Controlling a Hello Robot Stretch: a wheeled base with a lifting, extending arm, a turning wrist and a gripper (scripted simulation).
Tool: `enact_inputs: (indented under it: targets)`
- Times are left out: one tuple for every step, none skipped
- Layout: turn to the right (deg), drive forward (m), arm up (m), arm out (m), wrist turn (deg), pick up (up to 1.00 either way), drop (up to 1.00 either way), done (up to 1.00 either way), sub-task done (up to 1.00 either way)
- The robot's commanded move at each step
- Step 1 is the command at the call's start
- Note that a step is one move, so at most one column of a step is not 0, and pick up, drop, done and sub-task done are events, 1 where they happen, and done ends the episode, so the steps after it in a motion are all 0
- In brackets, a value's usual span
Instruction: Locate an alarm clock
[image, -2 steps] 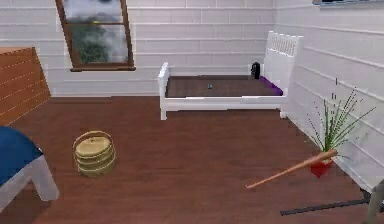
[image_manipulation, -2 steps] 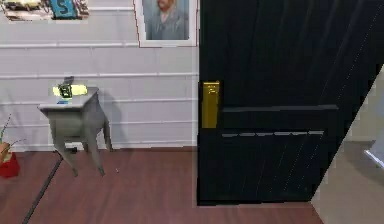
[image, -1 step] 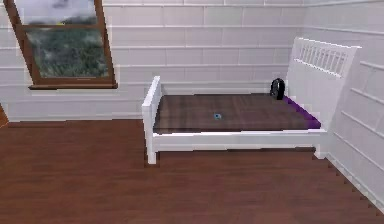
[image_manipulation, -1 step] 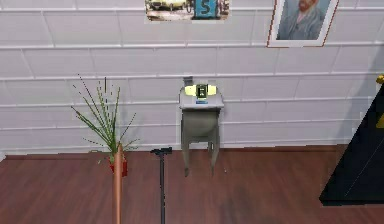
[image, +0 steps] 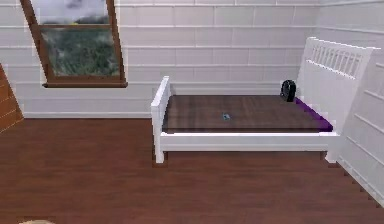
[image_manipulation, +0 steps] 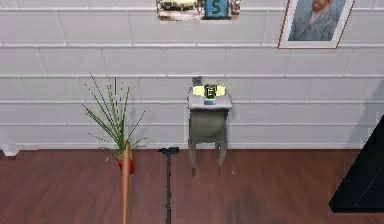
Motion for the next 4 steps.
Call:
enact_inputs:
  targets:
    - [45.0, 0.00, 0.00, 0.00, 0.0, 0.00, 0.00, 0.00, 0.00]
    - [45.0, 0.00, 0.00, 0.00, 0.0, 0.00, 0.00, 0.00, 0.00]
    - [45.0, 0.00, 0.00, 0.00, 0.0, 0.00, 0.00, 0.00, 0.00]
    - [45.0, 0.00, 0.00, 0.00, 0.0, 0.00, 0.00, 0.00, 0.00]
